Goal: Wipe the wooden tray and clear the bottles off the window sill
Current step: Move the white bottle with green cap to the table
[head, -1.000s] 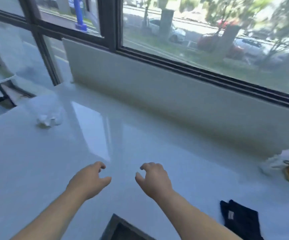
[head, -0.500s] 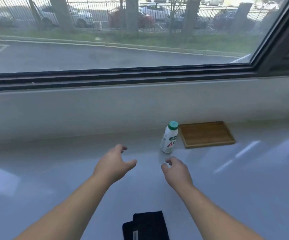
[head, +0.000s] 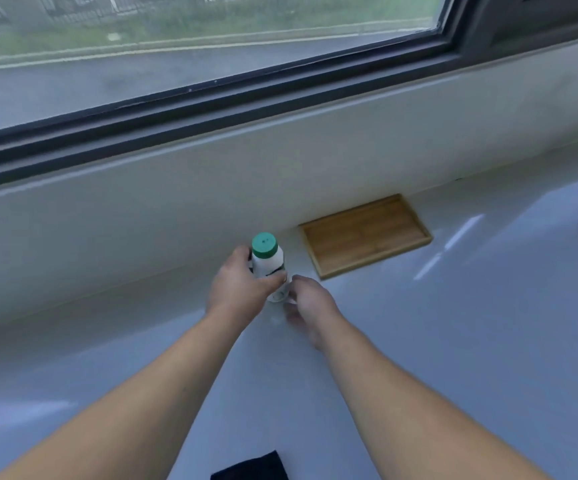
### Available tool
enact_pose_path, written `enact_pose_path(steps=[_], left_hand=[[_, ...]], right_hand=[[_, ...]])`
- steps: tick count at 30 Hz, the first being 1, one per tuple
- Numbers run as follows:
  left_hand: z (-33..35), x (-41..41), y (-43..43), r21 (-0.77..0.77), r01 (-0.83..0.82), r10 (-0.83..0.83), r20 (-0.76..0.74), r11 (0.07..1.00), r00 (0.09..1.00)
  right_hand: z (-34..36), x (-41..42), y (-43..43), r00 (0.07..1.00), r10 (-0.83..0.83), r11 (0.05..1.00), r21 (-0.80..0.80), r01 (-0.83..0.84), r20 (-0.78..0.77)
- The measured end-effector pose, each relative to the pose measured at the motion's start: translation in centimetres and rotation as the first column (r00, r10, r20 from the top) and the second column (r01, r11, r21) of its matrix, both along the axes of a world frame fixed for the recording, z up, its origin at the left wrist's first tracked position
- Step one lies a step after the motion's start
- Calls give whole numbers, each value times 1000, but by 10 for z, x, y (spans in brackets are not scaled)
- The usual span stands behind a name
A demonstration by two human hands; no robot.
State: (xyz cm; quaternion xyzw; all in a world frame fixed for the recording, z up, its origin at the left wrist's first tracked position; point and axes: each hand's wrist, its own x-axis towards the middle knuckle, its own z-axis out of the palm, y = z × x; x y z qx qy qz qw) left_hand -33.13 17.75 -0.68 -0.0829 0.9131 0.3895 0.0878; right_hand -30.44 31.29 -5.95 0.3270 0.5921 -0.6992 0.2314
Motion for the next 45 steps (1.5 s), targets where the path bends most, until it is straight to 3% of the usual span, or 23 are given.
enact_pose_path(steps=[9,20,28,32,37,45], left_hand=[[15,36,-48,45,-106,108,-47,993,993],[53,187,-251,104,-439,448,-92,893,889],[83,414,-431,104,-707,714,-143,699,685],[80,549,-501,99,-833,836,-146,544,529],[63,698,-554,85,-938,940,-93,337,329],[40,866,-571,78,-996,998,-52,30,26]], right_hand=[[8,11,-49,994,110,994,2,-110,-5],[53,111,-258,877,477,879,43,-475,-67],[82,295,-460,623,772,632,44,-774,-129],[86,416,-550,454,882,463,56,-885,-125],[76,550,-622,242,967,247,65,-967,-81],[64,703,-681,-77,996,-72,110,-991,-45]])
